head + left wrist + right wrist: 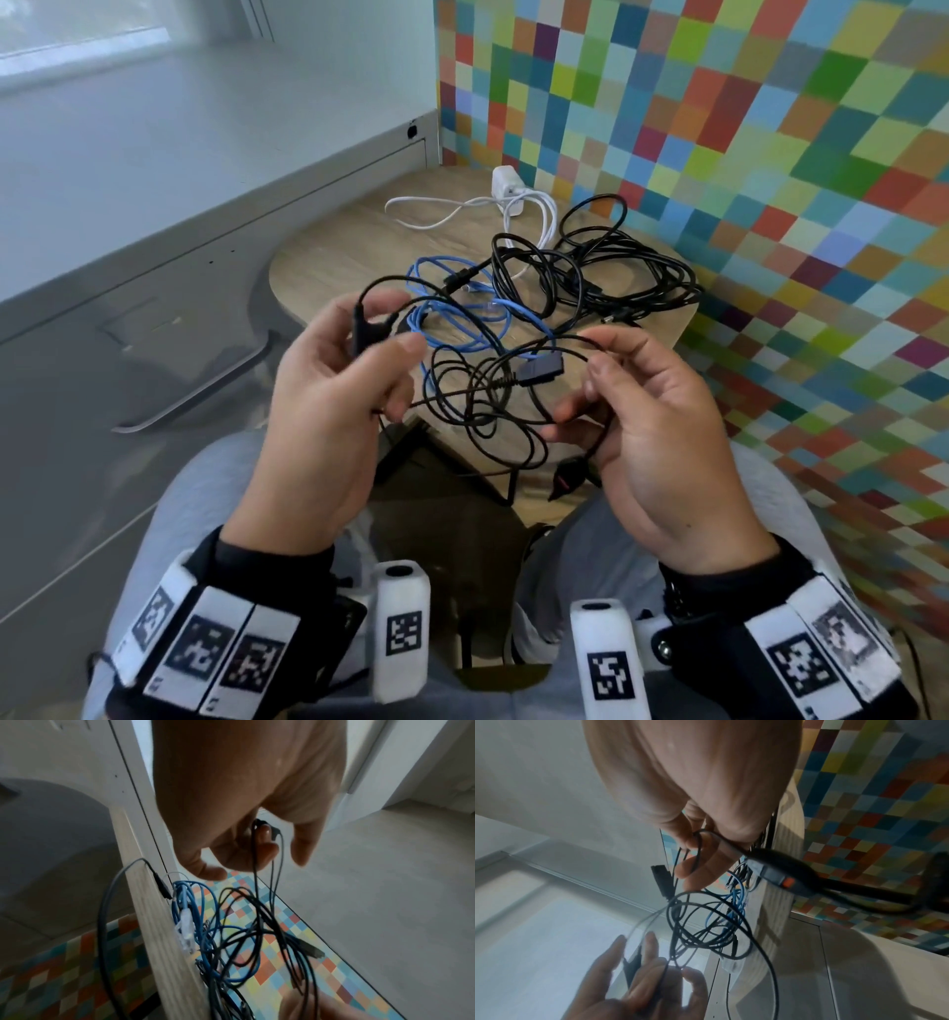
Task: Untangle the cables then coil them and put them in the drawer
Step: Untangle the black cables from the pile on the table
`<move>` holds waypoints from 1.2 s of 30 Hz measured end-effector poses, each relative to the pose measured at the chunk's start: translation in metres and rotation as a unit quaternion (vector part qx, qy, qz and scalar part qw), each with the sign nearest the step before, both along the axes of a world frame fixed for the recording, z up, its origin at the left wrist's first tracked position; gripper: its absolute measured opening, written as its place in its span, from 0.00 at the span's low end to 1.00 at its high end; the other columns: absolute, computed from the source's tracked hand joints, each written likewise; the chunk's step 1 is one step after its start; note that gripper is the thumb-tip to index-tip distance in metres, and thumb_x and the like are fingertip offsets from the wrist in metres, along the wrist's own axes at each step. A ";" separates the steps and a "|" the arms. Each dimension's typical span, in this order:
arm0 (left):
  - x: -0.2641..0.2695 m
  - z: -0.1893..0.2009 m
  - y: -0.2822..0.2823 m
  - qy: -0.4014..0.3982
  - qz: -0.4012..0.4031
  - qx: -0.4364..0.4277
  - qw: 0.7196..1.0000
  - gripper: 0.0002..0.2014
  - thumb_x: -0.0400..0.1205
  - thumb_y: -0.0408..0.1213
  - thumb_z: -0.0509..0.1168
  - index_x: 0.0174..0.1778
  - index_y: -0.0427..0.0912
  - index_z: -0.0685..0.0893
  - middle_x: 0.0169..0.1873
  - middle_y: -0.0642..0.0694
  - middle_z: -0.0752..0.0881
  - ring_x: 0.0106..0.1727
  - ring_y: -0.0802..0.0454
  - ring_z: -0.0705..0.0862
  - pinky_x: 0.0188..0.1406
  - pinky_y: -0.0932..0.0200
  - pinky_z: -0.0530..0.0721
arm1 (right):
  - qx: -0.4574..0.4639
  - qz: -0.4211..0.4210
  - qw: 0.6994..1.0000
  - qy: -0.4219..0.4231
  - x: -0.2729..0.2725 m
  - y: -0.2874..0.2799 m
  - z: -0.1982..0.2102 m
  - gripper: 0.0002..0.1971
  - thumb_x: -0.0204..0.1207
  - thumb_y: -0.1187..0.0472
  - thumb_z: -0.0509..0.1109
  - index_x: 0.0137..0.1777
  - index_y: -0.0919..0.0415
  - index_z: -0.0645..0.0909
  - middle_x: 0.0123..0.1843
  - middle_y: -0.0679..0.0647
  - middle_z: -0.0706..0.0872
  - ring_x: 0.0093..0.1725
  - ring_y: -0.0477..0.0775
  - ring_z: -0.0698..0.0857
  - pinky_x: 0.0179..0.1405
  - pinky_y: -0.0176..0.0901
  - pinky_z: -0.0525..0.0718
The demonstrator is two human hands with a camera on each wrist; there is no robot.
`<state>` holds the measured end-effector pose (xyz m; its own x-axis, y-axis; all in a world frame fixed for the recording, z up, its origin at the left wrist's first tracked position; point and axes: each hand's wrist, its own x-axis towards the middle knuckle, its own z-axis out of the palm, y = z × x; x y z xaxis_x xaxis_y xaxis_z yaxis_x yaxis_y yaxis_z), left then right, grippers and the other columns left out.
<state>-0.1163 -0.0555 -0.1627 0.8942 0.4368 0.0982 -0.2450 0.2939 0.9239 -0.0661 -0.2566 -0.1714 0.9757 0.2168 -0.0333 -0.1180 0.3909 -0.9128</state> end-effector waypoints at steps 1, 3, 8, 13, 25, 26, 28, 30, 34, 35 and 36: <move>0.000 0.000 -0.002 0.011 -0.011 0.022 1.000 0.12 0.72 0.37 0.75 0.51 0.44 0.89 0.26 0.55 0.76 0.23 0.55 0.66 0.35 0.56 0.66 | 0.004 -0.009 1.000 -0.001 0.001 -0.001 0.000 0.12 0.90 0.72 0.60 0.56 0.59 0.85 0.35 0.53 0.79 0.32 0.55 0.85 0.30 0.50 0.89; 0.000 0.000 -0.006 0.018 -0.008 0.004 1.000 0.04 0.80 0.41 0.74 0.46 0.45 0.91 0.21 0.53 0.69 0.21 0.54 0.62 0.35 0.52 0.63 | 0.003 -0.017 1.000 -0.004 0.002 -0.002 0.000 0.15 0.90 0.72 0.58 0.58 0.57 0.85 0.36 0.54 0.79 0.32 0.54 0.85 0.30 0.48 0.88; 0.000 0.007 0.000 -0.035 0.068 -0.078 0.994 0.13 0.93 0.37 0.56 0.45 0.44 0.81 0.29 0.45 0.84 0.18 0.50 0.69 0.33 0.53 0.77 | -0.026 -0.020 0.999 -0.010 0.002 -0.004 0.000 0.23 0.90 0.72 0.58 0.47 0.51 0.92 0.35 0.51 0.80 0.31 0.52 0.82 0.31 0.44 0.84; -0.004 0.009 0.001 -0.068 0.060 -0.062 0.994 0.12 0.92 0.36 0.53 0.44 0.47 0.75 0.55 0.36 0.92 0.15 0.51 0.64 0.24 0.52 0.64 | -0.025 -0.025 0.999 -0.002 0.004 -0.003 -0.001 0.24 0.90 0.72 0.57 0.47 0.52 0.93 0.34 0.52 0.81 0.33 0.53 0.80 0.34 0.47 0.84; -0.009 0.004 -0.015 -0.105 -0.082 0.081 0.988 0.28 0.81 0.26 0.66 0.74 0.52 0.71 0.81 0.47 0.77 0.41 0.43 0.88 0.42 0.52 0.85 | -0.190 0.111 0.973 -0.064 -0.009 0.003 -0.007 0.12 0.82 0.61 0.77 0.63 0.47 0.89 0.46 0.56 0.90 0.20 0.48 0.72 0.21 0.45 0.74; -0.009 0.003 -0.015 -0.102 -0.095 0.089 0.986 0.33 0.80 0.23 0.66 0.78 0.53 0.68 0.82 0.46 0.76 0.42 0.43 0.88 0.49 0.48 0.86 | -0.195 0.105 0.973 -0.062 -0.011 0.005 -0.005 0.11 0.82 0.60 0.77 0.61 0.50 0.89 0.44 0.56 0.91 0.21 0.47 0.73 0.20 0.43 0.73; -0.008 0.001 -0.016 -0.088 -0.098 0.099 0.986 0.35 0.80 0.20 0.65 0.79 0.54 0.68 0.80 0.44 0.77 0.42 0.43 0.89 0.57 0.43 0.86 | -0.184 0.100 0.976 -0.063 -0.012 0.005 -0.003 0.09 0.76 0.61 0.80 0.56 0.55 0.89 0.39 0.53 0.89 0.26 0.46 0.78 0.19 0.39 0.75; -0.008 0.002 -0.016 -0.081 -0.077 0.104 0.988 0.32 0.80 0.19 0.62 0.77 0.51 0.71 0.76 0.41 0.81 0.40 0.43 0.89 0.55 0.43 0.85 | -0.182 0.109 0.974 -0.079 -0.010 0.002 -0.001 0.12 0.70 0.65 0.84 0.50 0.57 0.87 0.38 0.53 0.88 0.31 0.44 0.83 0.28 0.36 0.82; -0.008 0.005 -0.011 -0.081 -0.050 0.111 0.989 0.34 0.76 0.17 0.61 0.76 0.51 0.73 0.77 0.46 0.81 0.42 0.44 0.89 0.44 0.50 0.84 | -0.258 0.156 0.946 -0.121 -0.010 -0.001 -0.001 0.18 0.64 0.69 0.89 0.49 0.53 0.87 0.42 0.55 0.93 0.46 0.50 0.93 0.52 0.54 0.90; -0.008 0.005 -0.009 -0.084 -0.055 0.113 0.988 0.37 0.73 0.18 0.64 0.77 0.52 0.73 0.79 0.49 0.79 0.44 0.44 0.90 0.43 0.51 0.84 | -0.267 0.164 0.942 -0.122 -0.012 0.000 -0.002 0.19 0.64 0.69 0.90 0.49 0.52 0.87 0.43 0.55 0.93 0.48 0.50 0.94 0.55 0.51 0.91; -0.008 0.004 -0.008 -0.090 -0.064 0.117 0.987 0.40 0.71 0.19 0.66 0.79 0.53 0.72 0.81 0.50 0.77 0.47 0.44 0.90 0.44 0.52 0.85 | -0.278 0.167 0.938 -0.127 -0.014 0.002 -0.002 0.19 0.64 0.69 0.90 0.48 0.51 0.87 0.43 0.54 0.93 0.47 0.49 0.93 0.54 0.46 0.90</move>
<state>-0.1243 -0.0631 -0.1590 0.8993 0.2689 0.3450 -0.3860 0.1169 0.9151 -0.0797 -0.2549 -0.1737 0.8487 0.5289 -0.0073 0.0993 -0.1729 -0.9799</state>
